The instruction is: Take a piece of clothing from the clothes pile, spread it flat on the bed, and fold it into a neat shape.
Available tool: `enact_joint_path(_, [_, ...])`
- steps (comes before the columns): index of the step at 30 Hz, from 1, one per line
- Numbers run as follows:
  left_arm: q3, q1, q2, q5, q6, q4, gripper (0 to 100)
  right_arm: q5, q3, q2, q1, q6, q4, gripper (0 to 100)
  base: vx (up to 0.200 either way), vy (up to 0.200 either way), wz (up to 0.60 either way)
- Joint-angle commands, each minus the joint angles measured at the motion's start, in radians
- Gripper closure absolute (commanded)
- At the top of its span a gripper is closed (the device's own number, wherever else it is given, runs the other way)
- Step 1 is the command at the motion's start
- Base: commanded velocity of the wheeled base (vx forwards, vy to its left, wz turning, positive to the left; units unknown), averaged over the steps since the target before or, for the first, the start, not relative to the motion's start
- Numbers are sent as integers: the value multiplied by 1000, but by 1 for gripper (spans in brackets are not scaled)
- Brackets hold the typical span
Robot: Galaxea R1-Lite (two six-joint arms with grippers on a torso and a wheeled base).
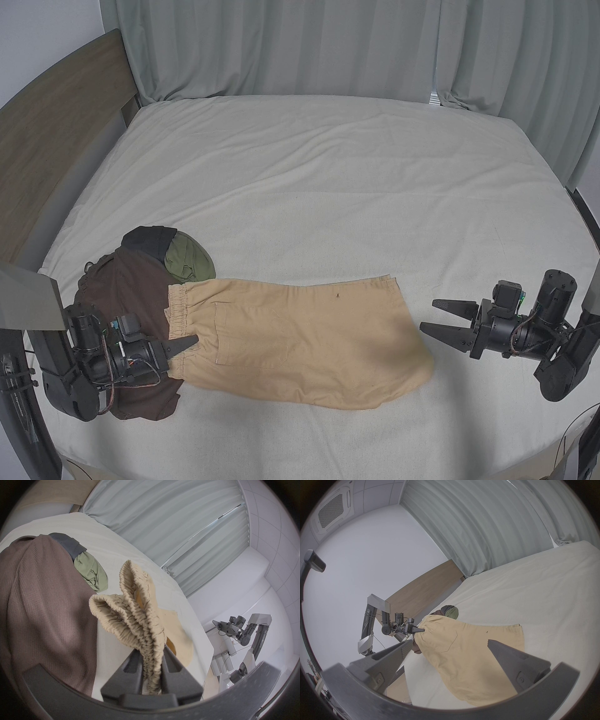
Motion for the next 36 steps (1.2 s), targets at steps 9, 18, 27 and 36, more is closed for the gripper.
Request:
enact_joint_path(9, [56, 72, -35, -58, 34, -1, 100, -1, 1, 6, 2, -12, 0, 0, 0, 0, 0])
enact_joint_path(18, [68, 124, -74, -101, 34, -1, 100, -1, 1, 14, 3, -20, 0, 0, 0, 0, 0])
enact_joint_path(27, [88, 154, -90, -117, 33, -1, 100, -1, 3, 16, 11, -22, 0, 0, 0, 0, 0])
enact_joint_path(36, [66, 91, -92, -116, 24, -1, 100, -1, 8, 14, 12, -22, 0, 0, 0, 0, 0])
